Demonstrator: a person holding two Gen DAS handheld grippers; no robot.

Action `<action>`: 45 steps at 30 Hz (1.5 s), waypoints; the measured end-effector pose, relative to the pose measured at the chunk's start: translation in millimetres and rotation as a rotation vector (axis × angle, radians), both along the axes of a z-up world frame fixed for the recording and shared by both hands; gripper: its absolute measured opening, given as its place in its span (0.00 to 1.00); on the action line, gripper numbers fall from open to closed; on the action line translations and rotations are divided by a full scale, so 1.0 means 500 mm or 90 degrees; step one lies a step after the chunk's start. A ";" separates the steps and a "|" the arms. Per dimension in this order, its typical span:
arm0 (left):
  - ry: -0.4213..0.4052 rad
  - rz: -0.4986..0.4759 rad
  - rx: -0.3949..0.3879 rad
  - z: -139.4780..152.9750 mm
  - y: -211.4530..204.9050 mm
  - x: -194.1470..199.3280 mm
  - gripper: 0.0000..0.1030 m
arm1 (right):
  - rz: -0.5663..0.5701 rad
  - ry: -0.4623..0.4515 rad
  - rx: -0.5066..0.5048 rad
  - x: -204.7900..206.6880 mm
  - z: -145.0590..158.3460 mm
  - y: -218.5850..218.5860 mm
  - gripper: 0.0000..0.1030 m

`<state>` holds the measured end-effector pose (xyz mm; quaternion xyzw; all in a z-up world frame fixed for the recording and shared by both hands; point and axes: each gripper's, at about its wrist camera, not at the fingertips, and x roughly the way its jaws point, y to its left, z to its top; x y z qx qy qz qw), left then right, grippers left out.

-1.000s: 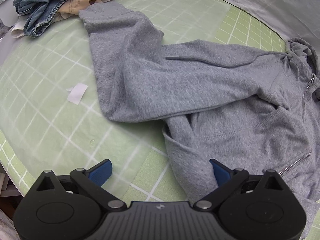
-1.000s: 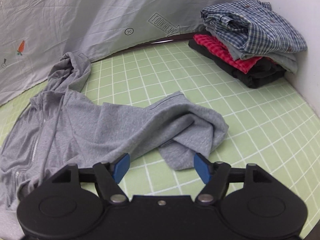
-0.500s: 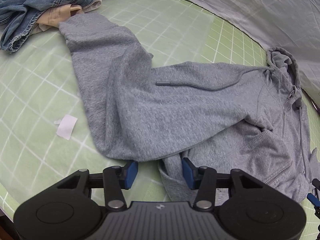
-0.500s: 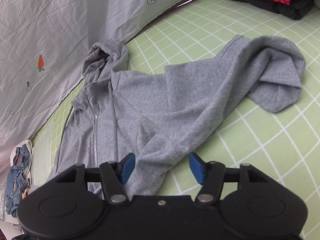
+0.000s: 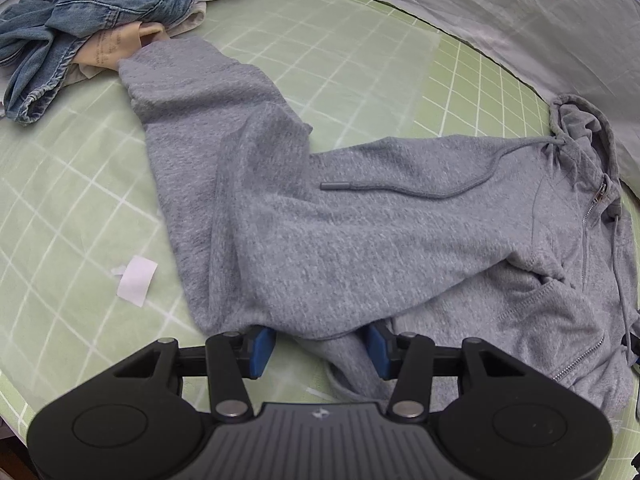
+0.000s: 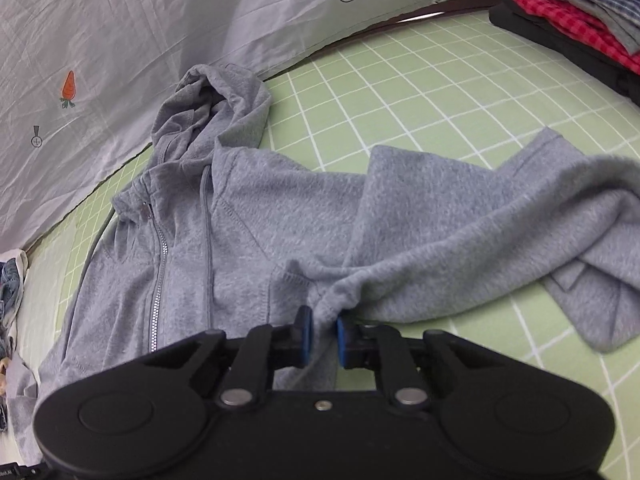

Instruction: Fold clothes

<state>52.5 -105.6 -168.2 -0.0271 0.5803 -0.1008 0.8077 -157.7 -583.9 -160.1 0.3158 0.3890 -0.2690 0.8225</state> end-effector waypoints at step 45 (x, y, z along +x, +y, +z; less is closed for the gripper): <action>0.003 -0.125 -0.076 0.002 -0.078 -0.158 0.04 | -0.029 -0.045 -0.025 -0.273 0.032 0.176 0.08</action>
